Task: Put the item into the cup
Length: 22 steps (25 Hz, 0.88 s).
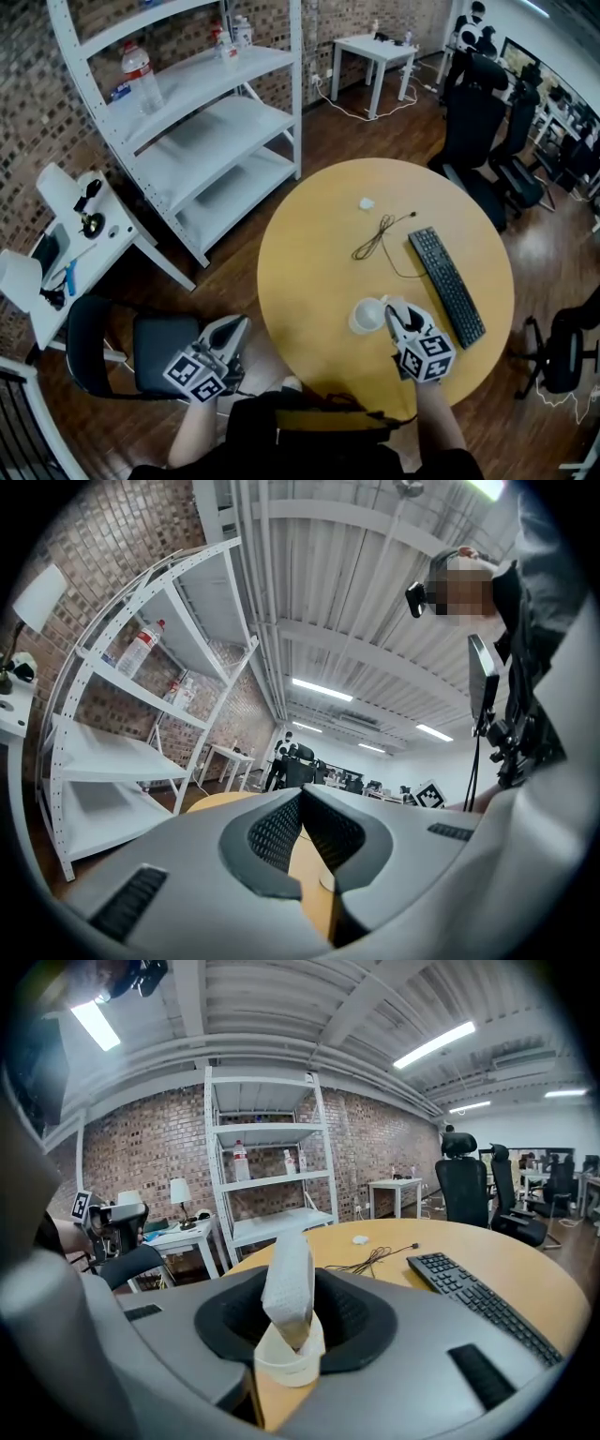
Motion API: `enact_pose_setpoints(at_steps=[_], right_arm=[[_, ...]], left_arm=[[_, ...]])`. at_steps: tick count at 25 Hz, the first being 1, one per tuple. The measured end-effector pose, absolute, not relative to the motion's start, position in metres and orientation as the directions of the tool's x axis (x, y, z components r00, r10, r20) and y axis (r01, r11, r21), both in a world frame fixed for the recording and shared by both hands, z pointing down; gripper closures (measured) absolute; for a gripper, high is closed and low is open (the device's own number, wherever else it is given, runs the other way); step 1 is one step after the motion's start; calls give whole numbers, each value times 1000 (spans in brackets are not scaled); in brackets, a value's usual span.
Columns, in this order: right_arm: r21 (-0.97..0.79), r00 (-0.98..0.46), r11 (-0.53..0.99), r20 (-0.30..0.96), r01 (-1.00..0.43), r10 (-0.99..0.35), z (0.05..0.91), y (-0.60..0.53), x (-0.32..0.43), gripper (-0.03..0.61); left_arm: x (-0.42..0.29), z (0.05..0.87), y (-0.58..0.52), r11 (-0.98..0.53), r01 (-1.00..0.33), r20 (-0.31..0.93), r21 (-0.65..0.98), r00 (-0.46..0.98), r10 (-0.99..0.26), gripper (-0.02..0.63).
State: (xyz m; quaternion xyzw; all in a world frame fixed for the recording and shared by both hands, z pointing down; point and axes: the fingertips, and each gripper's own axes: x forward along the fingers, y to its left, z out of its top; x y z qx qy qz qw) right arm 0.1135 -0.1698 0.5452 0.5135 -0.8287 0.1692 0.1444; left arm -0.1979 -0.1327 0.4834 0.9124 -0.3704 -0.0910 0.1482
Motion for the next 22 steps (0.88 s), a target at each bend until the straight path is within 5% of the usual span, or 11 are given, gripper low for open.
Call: enact_pose_setpoints(at_steps=[8,13,22], right_arm=[[-152,-422,403,499,-902,-757,584,-178,85,483],[-157,-408,389,545,-908,-732,600,-182,81,430],[-163,-383,350,491,-923,-782,584,-183,87,425]], left_arm=[[-237,490,-130,-653,-674,-56,346,680,-731,618],[-258,496,-129,-633,-687,-47,357,664,-747,618],[-258,499,-131,-642,-678,-48,359,673,-738,618]])
